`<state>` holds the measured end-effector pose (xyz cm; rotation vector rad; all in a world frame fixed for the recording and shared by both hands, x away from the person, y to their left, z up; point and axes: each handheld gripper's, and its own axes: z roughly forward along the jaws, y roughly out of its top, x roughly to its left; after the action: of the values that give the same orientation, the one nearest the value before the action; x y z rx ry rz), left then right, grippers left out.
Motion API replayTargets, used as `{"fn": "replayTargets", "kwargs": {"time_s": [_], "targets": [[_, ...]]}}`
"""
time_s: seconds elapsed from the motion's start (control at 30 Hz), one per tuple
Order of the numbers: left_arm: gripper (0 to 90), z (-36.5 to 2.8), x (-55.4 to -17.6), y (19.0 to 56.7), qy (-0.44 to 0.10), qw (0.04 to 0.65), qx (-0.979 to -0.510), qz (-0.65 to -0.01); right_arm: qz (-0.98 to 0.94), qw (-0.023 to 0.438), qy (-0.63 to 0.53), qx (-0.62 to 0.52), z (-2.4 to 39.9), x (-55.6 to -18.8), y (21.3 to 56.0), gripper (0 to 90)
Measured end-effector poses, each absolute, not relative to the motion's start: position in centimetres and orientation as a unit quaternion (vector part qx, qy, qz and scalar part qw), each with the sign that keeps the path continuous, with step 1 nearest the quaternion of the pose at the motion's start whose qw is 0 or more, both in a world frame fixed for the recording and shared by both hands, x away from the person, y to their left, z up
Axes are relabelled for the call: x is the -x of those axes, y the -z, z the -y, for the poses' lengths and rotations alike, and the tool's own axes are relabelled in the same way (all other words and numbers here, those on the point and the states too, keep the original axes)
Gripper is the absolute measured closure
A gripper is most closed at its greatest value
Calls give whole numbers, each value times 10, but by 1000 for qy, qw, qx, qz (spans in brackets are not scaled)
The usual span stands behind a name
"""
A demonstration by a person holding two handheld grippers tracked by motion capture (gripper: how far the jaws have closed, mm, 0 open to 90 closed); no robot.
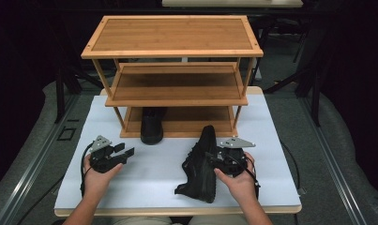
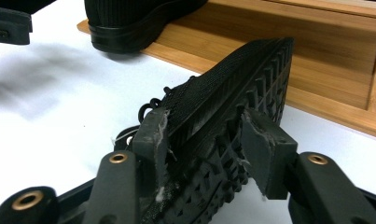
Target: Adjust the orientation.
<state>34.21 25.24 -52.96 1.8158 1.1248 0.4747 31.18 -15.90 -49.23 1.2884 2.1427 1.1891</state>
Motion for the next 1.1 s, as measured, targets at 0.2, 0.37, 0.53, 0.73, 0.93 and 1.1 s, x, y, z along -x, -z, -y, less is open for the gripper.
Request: {"fn": "replayTargets", "kwargs": {"time_s": [0.2, 0.37, 0.53, 0.73, 0.93, 1.1], "targets": [[479, -253, -342, 529, -196, 459, -735, -459, -753, 175, -436, -461, 170, -310, 493, 548], [479, -254, -342, 529, -196, 460, -735, -458, -750, 173, -438, -466, 177, -307, 492, 594], [479, -254, -342, 529, -197, 458, -735, -459, -745, 177, -437, -472, 184, -304, 491, 617], [480, -254, -342, 529, -197, 459, -733, -461, -738, 187, -437, -478, 192, -299, 491, 644], [480, -255, -342, 529, -197, 459, -733, -461, -721, 188, -439, -502, 215, -293, 494, 667], [480, -254, -343, 529, -199, 458, -735, -459, -691, 157, -459, -535, 237, -291, 504, 666]]}}
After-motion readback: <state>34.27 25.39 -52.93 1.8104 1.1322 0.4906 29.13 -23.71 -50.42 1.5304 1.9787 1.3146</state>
